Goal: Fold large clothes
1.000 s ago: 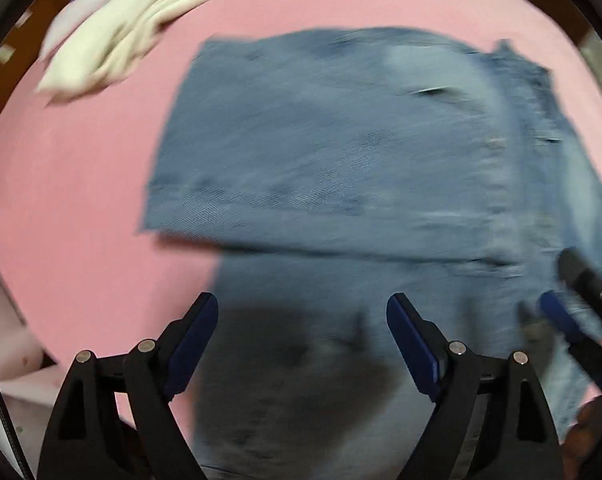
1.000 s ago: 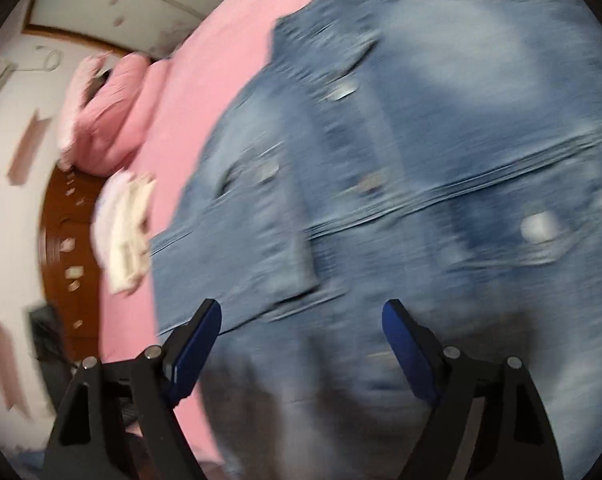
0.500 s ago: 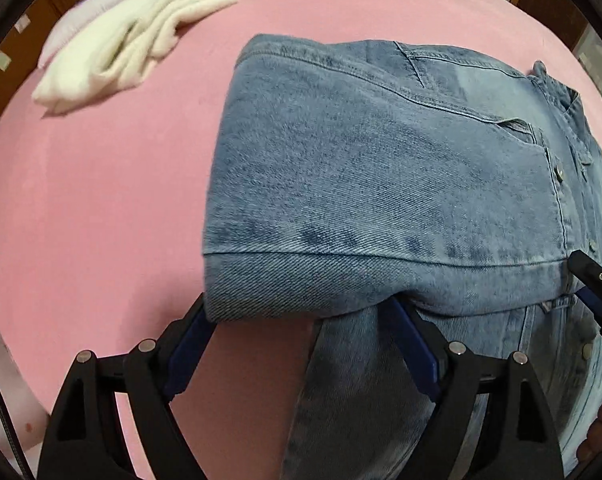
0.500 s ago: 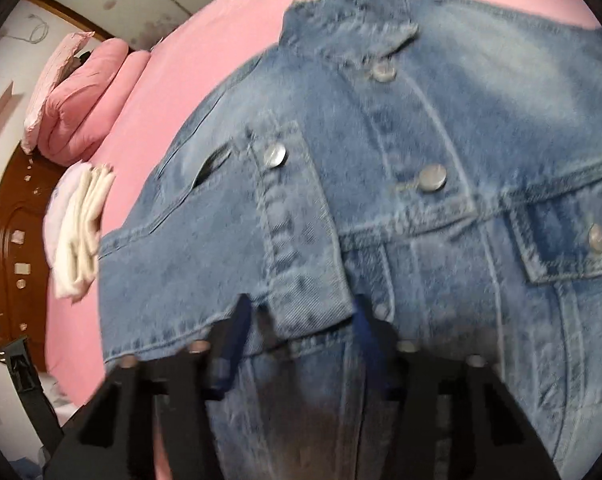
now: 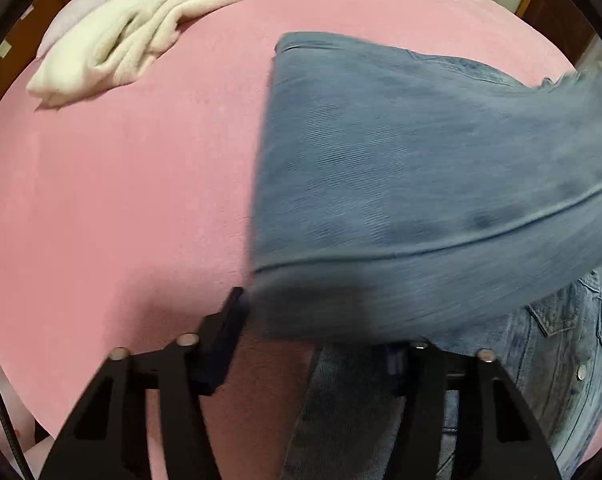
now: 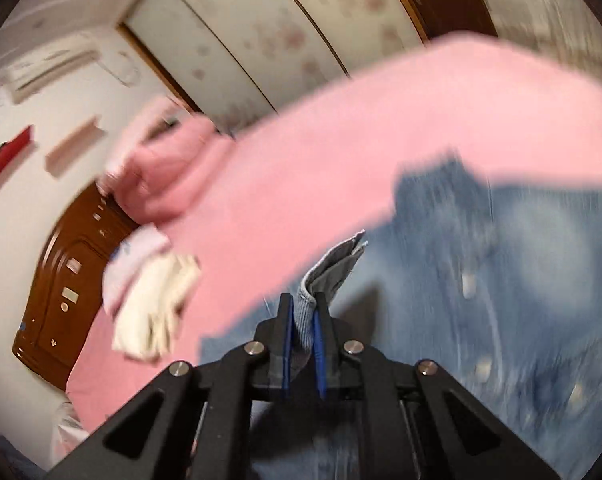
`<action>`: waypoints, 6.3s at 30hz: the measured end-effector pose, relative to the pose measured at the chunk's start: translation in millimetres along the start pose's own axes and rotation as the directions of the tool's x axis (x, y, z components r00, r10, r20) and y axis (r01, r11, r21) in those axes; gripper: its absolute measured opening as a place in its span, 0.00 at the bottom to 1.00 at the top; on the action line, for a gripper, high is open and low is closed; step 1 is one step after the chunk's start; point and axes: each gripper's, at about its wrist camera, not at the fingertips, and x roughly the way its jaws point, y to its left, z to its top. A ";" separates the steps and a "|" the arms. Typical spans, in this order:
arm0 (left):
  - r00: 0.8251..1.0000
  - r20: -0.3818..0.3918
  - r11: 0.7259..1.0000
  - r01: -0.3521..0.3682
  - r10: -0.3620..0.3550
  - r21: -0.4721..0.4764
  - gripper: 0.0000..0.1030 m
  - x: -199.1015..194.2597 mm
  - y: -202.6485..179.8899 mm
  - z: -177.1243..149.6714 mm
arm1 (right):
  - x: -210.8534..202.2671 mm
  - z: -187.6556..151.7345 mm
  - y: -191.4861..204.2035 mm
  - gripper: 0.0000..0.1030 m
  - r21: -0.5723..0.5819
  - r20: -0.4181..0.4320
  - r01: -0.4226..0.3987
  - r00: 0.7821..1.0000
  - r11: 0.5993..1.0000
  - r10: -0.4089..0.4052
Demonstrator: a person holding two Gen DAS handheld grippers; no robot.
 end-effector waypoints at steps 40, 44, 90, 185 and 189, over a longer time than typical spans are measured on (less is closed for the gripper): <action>0.920 -0.290 0.964 0.255 -0.265 -0.073 0.07 48.9 -99.7 38.2 | 92.4 -153.3 -79.1 0.00 0.247 -0.525 0.007 0.842 0.969 0.128; 0.956 -0.251 0.988 0.136 -0.150 -0.072 0.01 42.0 -82.7 43.2 | 55.9 -136.1 -129.7 0.00 0.174 -0.462 0.069 0.887 0.982 0.019; 0.943 -0.148 0.951 0.281 -0.298 -0.128 0.01 91.7 -93.7 105.2 | 68.1 -136.3 -116.3 0.00 0.080 -0.402 0.082 0.915 0.993 -0.044; 0.990 -0.107 0.959 -0.063 0.096 0.275 0.99 -46.3 -346.2 -104.8 | -135.2 -106.0 -245.7 0.60 -0.154 -0.400 0.181 0.887 0.971 -0.229; 0.993 -0.099 0.896 -0.008 0.058 0.444 0.99 -53.1 -431.7 -129.7 | -176.0 -115.1 -294.8 0.60 -0.111 -0.425 0.205 0.875 0.972 -0.233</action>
